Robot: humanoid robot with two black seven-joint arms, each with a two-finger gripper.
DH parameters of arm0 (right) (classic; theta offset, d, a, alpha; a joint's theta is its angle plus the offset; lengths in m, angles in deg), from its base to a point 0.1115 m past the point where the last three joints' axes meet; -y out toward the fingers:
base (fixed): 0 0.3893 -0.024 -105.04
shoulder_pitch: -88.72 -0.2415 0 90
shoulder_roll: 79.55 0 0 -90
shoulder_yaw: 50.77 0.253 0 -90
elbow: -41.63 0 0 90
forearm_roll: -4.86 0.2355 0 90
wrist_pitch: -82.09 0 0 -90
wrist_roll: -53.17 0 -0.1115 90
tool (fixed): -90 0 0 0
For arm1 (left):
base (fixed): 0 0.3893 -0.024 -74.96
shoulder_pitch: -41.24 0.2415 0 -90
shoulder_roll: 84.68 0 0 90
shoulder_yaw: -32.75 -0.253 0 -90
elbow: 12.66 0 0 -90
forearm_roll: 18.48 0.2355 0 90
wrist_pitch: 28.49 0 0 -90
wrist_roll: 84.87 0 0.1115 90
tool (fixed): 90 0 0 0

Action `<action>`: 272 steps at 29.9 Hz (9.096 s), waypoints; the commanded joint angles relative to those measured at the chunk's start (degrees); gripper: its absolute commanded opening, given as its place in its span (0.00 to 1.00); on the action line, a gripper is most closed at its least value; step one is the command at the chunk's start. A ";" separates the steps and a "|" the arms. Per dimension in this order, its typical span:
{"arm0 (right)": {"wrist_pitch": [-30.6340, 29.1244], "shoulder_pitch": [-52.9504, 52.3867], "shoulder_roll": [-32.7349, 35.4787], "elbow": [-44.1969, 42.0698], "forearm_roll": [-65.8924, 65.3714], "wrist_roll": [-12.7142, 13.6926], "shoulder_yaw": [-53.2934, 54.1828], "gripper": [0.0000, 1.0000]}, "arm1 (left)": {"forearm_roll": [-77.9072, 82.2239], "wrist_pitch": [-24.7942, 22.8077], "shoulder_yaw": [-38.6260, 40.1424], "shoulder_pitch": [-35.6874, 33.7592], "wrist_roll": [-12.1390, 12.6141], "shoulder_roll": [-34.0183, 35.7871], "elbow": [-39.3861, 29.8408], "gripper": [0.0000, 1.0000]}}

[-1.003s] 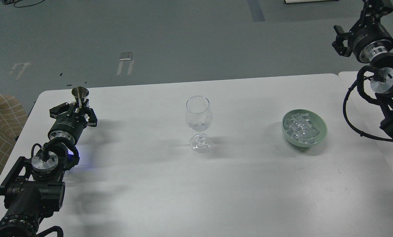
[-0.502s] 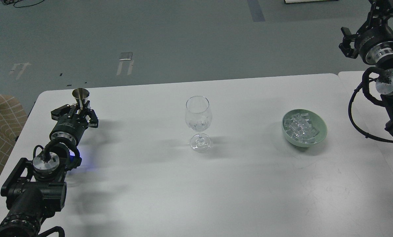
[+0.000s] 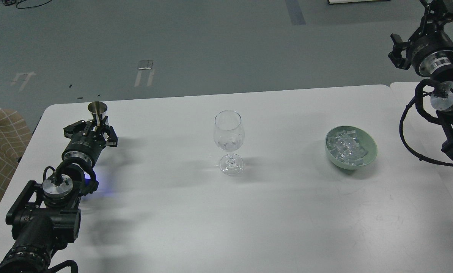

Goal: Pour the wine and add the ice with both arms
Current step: 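Lower the metal jigger onto the table with the left gripper, then open the left gripper and lift it off the standing jigger, then raise the open left gripper and hold it above the jigger, then reach the right gripper down into the green ice bowl, then close the right gripper on ice cubes inside the bowl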

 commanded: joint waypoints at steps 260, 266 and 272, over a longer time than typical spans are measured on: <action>0.12 17.08 19.68 33.14 -96.96 -0.36 -34.46 0.56 | 30.94 9.26 -5.51 -1.76 -3.43 7.12 -36.89 0.98; 0.21 16.99 19.59 33.58 -96.96 0.08 -34.46 0.56 | 30.85 9.26 -5.42 -1.32 -3.34 7.29 -36.89 0.98; 0.38 17.34 20.99 35.33 -96.95 -0.45 -34.28 0.57 | 30.85 9.26 -5.07 -0.97 -3.25 7.29 -36.98 0.98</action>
